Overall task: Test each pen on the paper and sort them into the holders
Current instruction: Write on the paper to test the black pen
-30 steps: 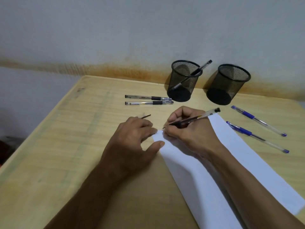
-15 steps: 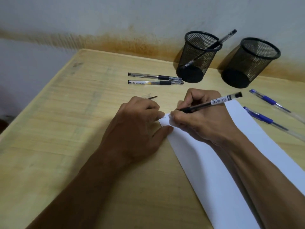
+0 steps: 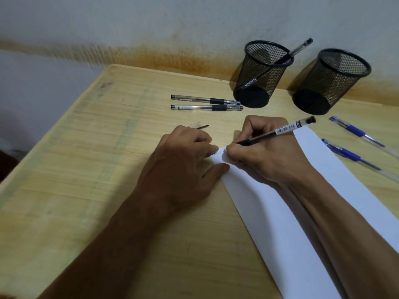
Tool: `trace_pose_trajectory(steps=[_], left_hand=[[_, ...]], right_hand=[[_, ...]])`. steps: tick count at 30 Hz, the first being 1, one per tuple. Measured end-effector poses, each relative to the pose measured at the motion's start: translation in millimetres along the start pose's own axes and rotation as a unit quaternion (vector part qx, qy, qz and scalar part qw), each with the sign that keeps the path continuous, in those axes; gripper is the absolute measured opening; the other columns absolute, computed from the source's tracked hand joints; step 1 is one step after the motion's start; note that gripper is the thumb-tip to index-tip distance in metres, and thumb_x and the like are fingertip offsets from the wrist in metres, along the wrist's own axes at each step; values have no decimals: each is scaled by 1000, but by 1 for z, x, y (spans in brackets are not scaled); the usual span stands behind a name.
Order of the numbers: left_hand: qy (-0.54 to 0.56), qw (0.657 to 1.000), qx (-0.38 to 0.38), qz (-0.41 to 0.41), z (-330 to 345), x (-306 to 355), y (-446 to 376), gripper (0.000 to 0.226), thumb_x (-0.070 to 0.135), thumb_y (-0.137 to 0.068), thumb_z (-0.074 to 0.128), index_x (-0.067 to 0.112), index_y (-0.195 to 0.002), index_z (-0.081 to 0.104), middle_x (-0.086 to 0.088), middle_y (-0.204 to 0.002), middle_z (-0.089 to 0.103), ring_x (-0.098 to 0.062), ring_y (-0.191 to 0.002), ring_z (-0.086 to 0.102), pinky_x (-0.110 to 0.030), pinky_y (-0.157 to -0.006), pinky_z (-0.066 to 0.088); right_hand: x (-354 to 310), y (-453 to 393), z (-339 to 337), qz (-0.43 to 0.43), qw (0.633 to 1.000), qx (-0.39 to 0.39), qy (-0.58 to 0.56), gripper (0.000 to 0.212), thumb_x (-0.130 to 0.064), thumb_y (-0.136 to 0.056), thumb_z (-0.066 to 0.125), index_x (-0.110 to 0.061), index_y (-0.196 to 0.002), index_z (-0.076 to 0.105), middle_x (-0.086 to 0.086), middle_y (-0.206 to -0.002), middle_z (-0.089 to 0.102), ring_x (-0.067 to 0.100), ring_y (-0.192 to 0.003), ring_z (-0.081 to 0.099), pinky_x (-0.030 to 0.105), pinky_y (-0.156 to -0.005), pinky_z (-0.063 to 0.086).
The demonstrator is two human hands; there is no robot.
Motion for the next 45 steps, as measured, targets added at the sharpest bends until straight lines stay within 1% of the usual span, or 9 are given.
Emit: trace_pose_trajectory(steps=[4, 12, 17, 21, 24, 30, 34, 39, 45], left_hand=[[2, 1000, -4, -6, 0, -1, 1, 45, 52, -77, 63, 15, -99, 77, -2, -102, 72, -21, -96, 63, -44, -79, 53], [5, 1000, -1, -10, 1, -1, 1, 47, 53, -77, 62, 15, -100, 77, -2, -102, 72, -21, -97, 63, -44, -80, 53], [2, 1000, -5, -12, 2, -2, 1, 47, 54, -78, 61, 16, -102, 77, -1, -104, 72, -20, -98, 62, -43, -81, 53], [4, 1000, -4, -13, 2, -2, 2, 46, 53, -77, 63, 17, -102, 76, 0, -104, 71, -20, -99, 62, -43, -81, 52], [5, 1000, -1, -12, 2, -2, 2, 45, 52, -77, 63, 16, -101, 77, -1, -104, 71, -20, -99, 62, -43, -81, 52], [4, 1000, 4, -2, 2, -2, 2, 45, 51, -76, 63, 15, -99, 77, -2, -103, 72, -21, -97, 63, -44, -79, 53], [4, 1000, 5, 2, 2, -3, 2, 46, 52, -77, 63, 15, -100, 77, -3, -103, 72, -22, -97, 63, -44, -79, 53], [2, 1000, 11, 4, 2, -2, 2, 44, 51, -77, 63, 16, -99, 76, -2, -103, 72, -21, -97, 63, -44, -80, 53], [4, 999, 31, 10, 3, -4, 4, 41, 49, -76, 66, 15, -98, 77, -1, -102, 71, -21, -97, 62, -45, -78, 52]], right_hand=[[-2, 1, -2, -15, 1000, -9, 27, 17, 13, -70, 76, 10, -68, 60, 23, -59, 67, 34, -47, 62, 39, -47, 53], [-1, 1, -4, -23, 998, 4, 56, 16, 7, -69, 78, 6, -68, 62, 16, -58, 69, 35, -52, 67, 39, -51, 57], [-2, 2, -3, -29, 998, 14, 61, 17, 9, -69, 76, 10, -67, 59, 15, -56, 68, 35, -50, 65, 35, -47, 54], [-1, 2, -3, -18, 999, 10, 36, 19, 12, -68, 74, 11, -65, 55, 18, -54, 65, 22, -44, 60, 27, -44, 50], [0, 1, -4, -14, 1000, 11, 20, 18, 14, -68, 74, 11, -67, 56, 20, -55, 65, 27, -46, 60, 30, -45, 50], [-1, 2, -4, -21, 999, 20, 35, 17, 12, -68, 75, 12, -68, 57, 19, -55, 66, 22, -44, 61, 26, -45, 51], [1, 1, -3, -22, 999, 17, 39, 22, 9, -67, 76, 4, -63, 55, 22, -55, 64, 26, -44, 60, 32, -45, 51], [1, 2, -3, -25, 997, 27, 64, 22, 7, -68, 76, 4, -63, 54, 22, -54, 62, 25, -43, 59, 32, -44, 49], [-3, 3, -7, 10, 996, 53, -73, 16, 24, -74, 63, 19, -70, 48, 42, -58, 51, 27, -41, 52, 33, -45, 47]])
Point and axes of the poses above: each hand's wrist, its own y-axis away from the middle knuckle, its own z-axis out of the palm, x = y × z, the point moved 4 cm from there along -y, towards the middle knuckle
